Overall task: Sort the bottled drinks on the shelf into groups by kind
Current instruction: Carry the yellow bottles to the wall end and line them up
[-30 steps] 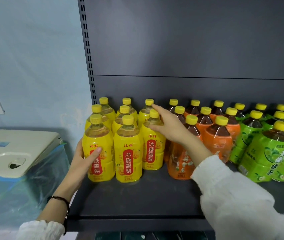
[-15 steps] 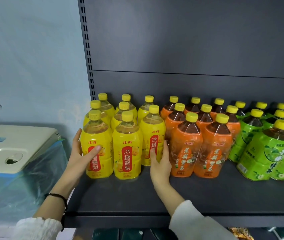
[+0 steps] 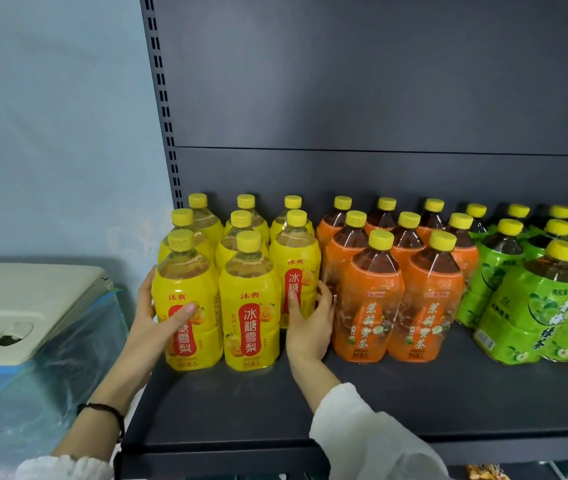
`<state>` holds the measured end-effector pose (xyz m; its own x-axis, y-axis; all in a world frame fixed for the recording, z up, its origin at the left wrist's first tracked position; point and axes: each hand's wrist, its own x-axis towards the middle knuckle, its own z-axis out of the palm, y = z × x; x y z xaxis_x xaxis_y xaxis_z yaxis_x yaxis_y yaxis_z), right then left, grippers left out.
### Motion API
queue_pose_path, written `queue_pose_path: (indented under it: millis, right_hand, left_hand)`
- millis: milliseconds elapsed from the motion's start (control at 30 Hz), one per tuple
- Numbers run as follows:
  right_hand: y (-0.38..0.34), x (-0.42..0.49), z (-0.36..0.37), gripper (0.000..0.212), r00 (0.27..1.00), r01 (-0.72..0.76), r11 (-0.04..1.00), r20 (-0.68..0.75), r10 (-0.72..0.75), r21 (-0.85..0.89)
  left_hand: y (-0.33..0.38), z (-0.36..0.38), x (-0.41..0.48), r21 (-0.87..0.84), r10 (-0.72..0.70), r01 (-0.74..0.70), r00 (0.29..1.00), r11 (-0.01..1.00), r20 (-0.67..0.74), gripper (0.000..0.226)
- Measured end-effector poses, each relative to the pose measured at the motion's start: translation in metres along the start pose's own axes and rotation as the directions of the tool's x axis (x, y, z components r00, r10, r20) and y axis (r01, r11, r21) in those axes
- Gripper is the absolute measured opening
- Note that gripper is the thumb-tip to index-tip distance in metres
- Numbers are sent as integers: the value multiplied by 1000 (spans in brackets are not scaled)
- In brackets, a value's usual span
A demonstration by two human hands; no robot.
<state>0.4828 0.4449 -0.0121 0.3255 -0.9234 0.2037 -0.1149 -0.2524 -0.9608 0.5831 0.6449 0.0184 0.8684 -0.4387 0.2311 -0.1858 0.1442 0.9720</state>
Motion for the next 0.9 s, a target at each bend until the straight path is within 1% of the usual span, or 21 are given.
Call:
queue_pose_path:
  millis: [67, 133, 200, 267, 333, 400, 467, 533, 600, 667, 700, 800, 900]
  right_hand:
    - [5, -1, 0, 64, 999, 32, 999, -1, -32, 15]
    - [9, -2, -2, 64, 998, 55, 998, 22, -56, 24]
    - [13, -7, -5, 58, 996, 75, 996, 41, -77, 53]
    - [19, -14, -12, 46, 992, 99, 990, 64, -106, 97]
    - [21, -22, -25, 38, 982, 90, 990, 157, -107, 113]
    - [20, -27, -42, 32, 956, 92, 989, 268, -119, 112]
    - [20, -27, -61, 25, 923, 133, 987, 351, -157, 93]
    - [22, -26, -85, 20, 895, 190, 980, 400, -195, 54]
    - [25, -20, -115, 19, 879, 261, 965, 407, -247, 21]
    - [26, -10, -152, 21, 872, 322, 947, 393, -292, -11]
    - [28, -5, -172, 23, 876, 327, 945, 384, -293, -26]
    - [36, 15, -242, 32, 912, 262, 964, 336, -236, -34]
    - [51, 38, -324, 43, 931, 196, 979, 325, -168, -54]
  left_hand:
    - [0, 0, 0, 26, -4, 4, 1000, 1000, 3, 123]
    - [0, 2, -3, 45, 0, 1, 1000, 999, -8, 114]
    - [-2, 6, -11, 68, 27, -23, 998, 997, -54, 102]
    - [-5, 13, -24, 112, 55, -41, 990, 993, -131, 80]
    - [-8, 20, -40, 160, 108, -77, 975, 984, -196, 54]
    - [-9, 25, -56, 239, 152, -93, 959, 966, -240, 50]
    - [-10, 31, -74, 329, 175, -74, 941, 942, -289, 50]
    - [-13, 40, -95, 422, 193, -25, 913, 906, -359, 44]
    - [-16, 55, -115, 434, 179, 15, 898, 901, -401, 37]
    - [-14, 81, -131, 399, 117, 42, 923, 916, -367, 33]
    - [-12, 99, -138, 384, 90, 47, 940, 922, -330, 32]
    - [-2, 163, -154, 402, 65, 22, 977, 915, -202, 30]
    - [8, 243, -172, 415, 69, -23, 993, 910, -97, 33]
